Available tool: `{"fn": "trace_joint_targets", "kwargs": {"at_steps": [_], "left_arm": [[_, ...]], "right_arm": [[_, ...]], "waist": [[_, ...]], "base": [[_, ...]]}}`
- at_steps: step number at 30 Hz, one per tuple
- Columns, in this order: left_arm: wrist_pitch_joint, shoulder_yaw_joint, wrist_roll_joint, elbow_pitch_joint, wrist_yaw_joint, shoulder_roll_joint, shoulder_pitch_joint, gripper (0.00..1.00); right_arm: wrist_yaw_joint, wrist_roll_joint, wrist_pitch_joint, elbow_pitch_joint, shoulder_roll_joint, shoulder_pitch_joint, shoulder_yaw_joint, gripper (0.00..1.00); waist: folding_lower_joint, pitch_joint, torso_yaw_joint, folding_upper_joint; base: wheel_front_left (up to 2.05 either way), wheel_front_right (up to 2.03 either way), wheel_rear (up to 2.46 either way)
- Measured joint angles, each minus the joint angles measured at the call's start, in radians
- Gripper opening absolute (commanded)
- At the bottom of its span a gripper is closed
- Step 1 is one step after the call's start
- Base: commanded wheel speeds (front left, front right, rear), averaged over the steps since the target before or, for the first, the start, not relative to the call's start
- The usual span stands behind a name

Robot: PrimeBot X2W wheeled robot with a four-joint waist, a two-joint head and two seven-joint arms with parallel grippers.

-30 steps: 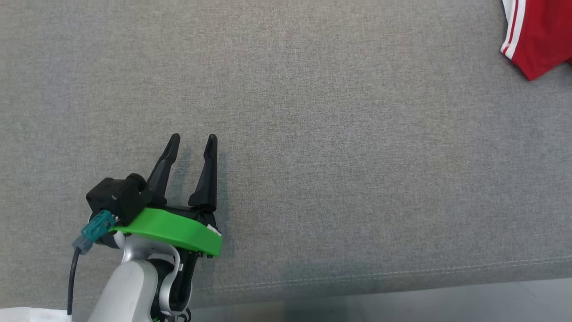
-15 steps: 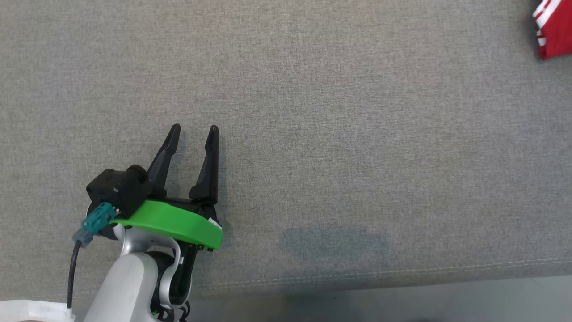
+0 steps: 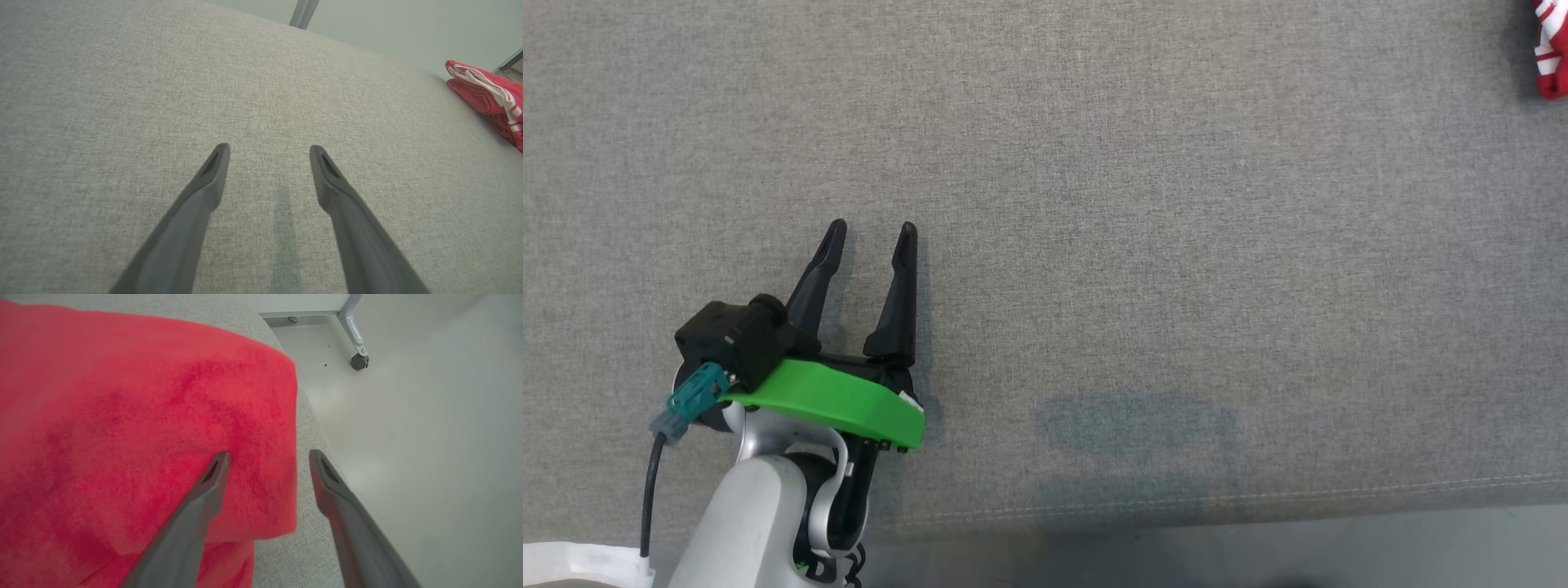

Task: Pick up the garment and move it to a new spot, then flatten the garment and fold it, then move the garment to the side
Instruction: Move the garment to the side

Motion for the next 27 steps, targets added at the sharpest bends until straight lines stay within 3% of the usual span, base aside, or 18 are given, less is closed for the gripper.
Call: {"fn": "trace_joint_targets", "kwargs": {"at_steps": [10, 19, 27], "left_arm": [[-0.001, 0.019, 0.002, 0.007, 0.008, 0.006, 0.000, 1.00], [-0.020, 0.021, 0.002, 0.040, 0.007, 0.007, 0.000, 1.00], [-0.046, 0.024, -0.002, 0.089, -0.011, 0.006, -0.001, 1.00]], "right_arm": [[0.000, 0.000, -0.081, 0.063, 0.049, 0.017, -0.031, 1.00], [-0.001, -0.015, -0.203, 0.010, 0.115, -0.020, -0.032, 1.00], [0.058, -0.013, -0.371, -0.064, 0.222, -0.005, -0.025, 1.00]], "waist": [[0.0000, -0.012, -0.027, 0.0000], [0.0000, -0.071, -0.065, 0.0000], [0.0000, -0.169, -0.115, 0.0000]], "base": [[0.00, 0.00, 0.00], [0.00, 0.00, 0.00], [0.00, 0.00, 0.00]]}}
